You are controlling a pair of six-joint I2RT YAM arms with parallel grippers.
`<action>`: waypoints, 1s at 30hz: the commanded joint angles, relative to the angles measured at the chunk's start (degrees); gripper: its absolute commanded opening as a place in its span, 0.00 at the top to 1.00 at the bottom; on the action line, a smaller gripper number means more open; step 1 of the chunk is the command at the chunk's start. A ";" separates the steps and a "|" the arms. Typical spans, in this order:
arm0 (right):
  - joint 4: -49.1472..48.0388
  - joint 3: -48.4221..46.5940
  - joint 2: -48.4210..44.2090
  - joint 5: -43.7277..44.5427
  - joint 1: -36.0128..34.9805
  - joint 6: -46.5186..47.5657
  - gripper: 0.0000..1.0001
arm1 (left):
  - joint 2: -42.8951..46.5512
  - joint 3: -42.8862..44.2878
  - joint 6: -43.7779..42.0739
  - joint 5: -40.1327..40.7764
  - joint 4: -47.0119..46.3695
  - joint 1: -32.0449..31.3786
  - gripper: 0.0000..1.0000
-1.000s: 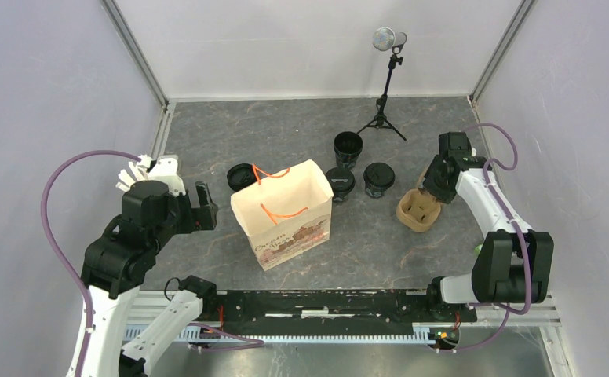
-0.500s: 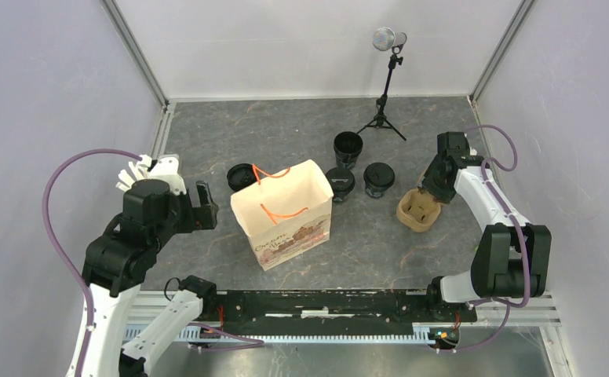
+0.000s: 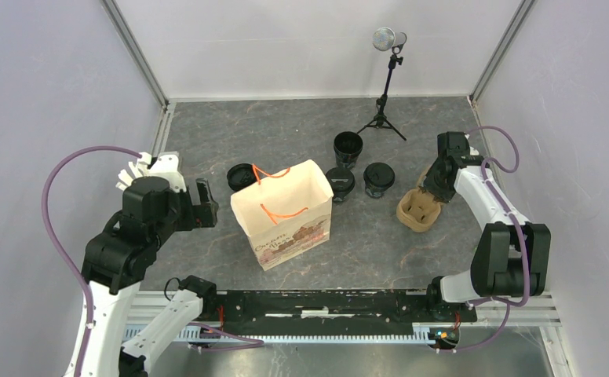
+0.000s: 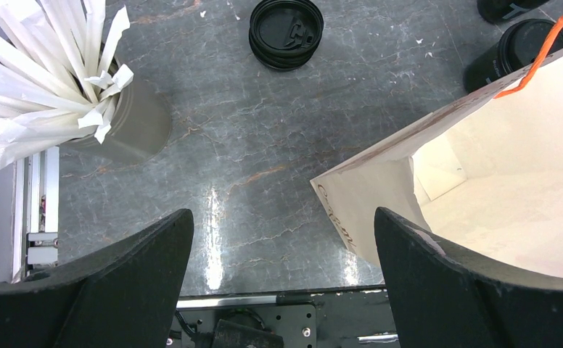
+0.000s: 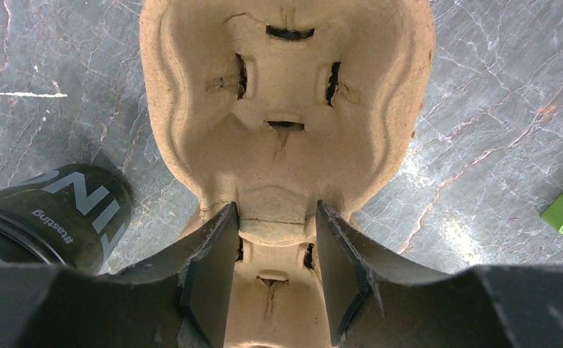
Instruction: Pack the takeout coffee
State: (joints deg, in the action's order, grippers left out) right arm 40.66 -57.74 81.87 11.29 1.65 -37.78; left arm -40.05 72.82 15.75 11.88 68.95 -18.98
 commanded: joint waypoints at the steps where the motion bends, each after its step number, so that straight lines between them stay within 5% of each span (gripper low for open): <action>1: -1.87 -0.58 0.51 1.37 0.54 -1.18 0.50 | -0.60 2.08 0.34 0.19 -0.21 0.00 0.00; 10: -1.99 -0.93 -0.66 1.46 0.81 0.38 0.62 | -0.27 1.98 0.42 0.08 -0.16 0.00 0.00; 30: 5.27 -10.53 -5.55 1.71 0.81 6.23 0.63 | 0.23 3.91 1.09 -3.17 1.14 0.00 0.02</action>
State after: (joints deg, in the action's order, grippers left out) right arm 43.77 -61.39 78.00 12.69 2.26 -34.59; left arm -39.86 72.95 15.75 10.59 69.14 -18.98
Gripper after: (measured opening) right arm 0.392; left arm 0.987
